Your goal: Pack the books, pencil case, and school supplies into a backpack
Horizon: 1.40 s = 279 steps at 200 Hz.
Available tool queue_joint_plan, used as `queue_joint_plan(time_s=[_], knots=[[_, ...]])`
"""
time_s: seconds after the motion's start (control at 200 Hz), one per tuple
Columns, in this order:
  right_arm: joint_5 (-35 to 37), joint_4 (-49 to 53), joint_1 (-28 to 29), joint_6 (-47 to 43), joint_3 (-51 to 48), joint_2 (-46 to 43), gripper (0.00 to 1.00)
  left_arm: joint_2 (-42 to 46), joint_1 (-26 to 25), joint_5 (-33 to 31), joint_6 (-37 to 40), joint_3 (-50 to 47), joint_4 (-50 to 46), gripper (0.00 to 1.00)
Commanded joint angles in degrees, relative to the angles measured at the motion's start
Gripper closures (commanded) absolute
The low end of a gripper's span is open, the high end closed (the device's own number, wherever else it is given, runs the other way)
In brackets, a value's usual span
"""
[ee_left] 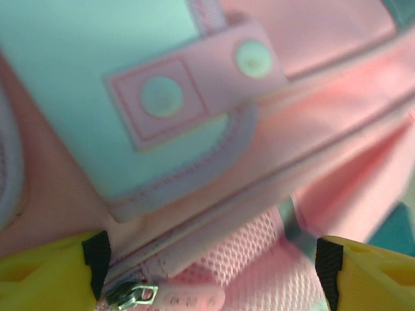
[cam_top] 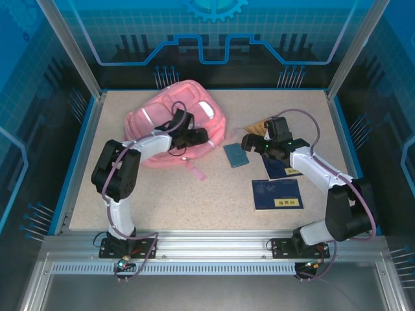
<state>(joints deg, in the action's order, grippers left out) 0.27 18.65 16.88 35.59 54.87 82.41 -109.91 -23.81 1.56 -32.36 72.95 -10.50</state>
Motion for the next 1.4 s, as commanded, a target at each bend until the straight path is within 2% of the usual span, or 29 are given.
queue_joint_plan(time_s=[0.0, 0.085, 0.215, 0.365, 0.495, 0.615, 0.785, 0.93, 1.051, 1.216, 1.391], knots=[[2.40, 1.99, 0.42, 0.82, -0.02, -2.19, 0.00, -1.79, -5.85, 10.20, -4.90, 3.09, -5.99, 0.16], [-0.36, 2.05, 0.59, 1.03, -0.07, -1.62, 0.02, 0.98, -6.26, 11.01, -4.50, 5.34, -7.96, 0.15], [-7.04, -1.07, 2.92, 2.70, -0.55, 0.55, 0.06, 7.63, -3.84, 9.33, 0.35, 6.20, -13.40, 0.13], [-11.37, -5.30, 8.80, 6.57, 1.85, 7.34, 0.09, 13.00, 3.70, 7.29, 6.21, 1.62, -18.24, 0.12], [-13.32, -9.33, 10.94, 10.36, 5.25, 14.21, 0.13, 13.67, 10.89, 5.74, 8.89, -2.26, -19.61, 0.13], [-11.37, -8.58, 11.31, 11.25, 10.14, 19.59, 0.16, 10.38, 12.89, 3.03, 9.87, -2.42, -22.39, 0.16], [-9.71, -6.33, 10.24, 9.10, 18.26, 27.29, 0.18, 9.74, 12.74, 6.37, 5.03, -9.85, -18.50, 0.23], [-13.00, -4.58, 8.90, 6.15, 27.59, 35.12, 0.19, 13.26, 11.12, 8.53, 1.70, -18.16, -15.19, 0.24], [-16.17, -1.17, 7.67, 4.13, 35.07, 39.46, 0.23, 17.62, 8.13, 7.23, 2.40, -19.76, -17.71, 0.21], [-13.83, 0.36, 6.59, 0.97, 31.30, 31.08, 0.18, 24.16, 5.34, -0.14, 7.95, -13.06, -26.92, 0.18], [-8.47, 0.76, 4.44, -1.31, 18.28, 17.47, 0.03, 23.81, -2.25, -9.77, 13.93, -4.57, -33.65, 0.14]])
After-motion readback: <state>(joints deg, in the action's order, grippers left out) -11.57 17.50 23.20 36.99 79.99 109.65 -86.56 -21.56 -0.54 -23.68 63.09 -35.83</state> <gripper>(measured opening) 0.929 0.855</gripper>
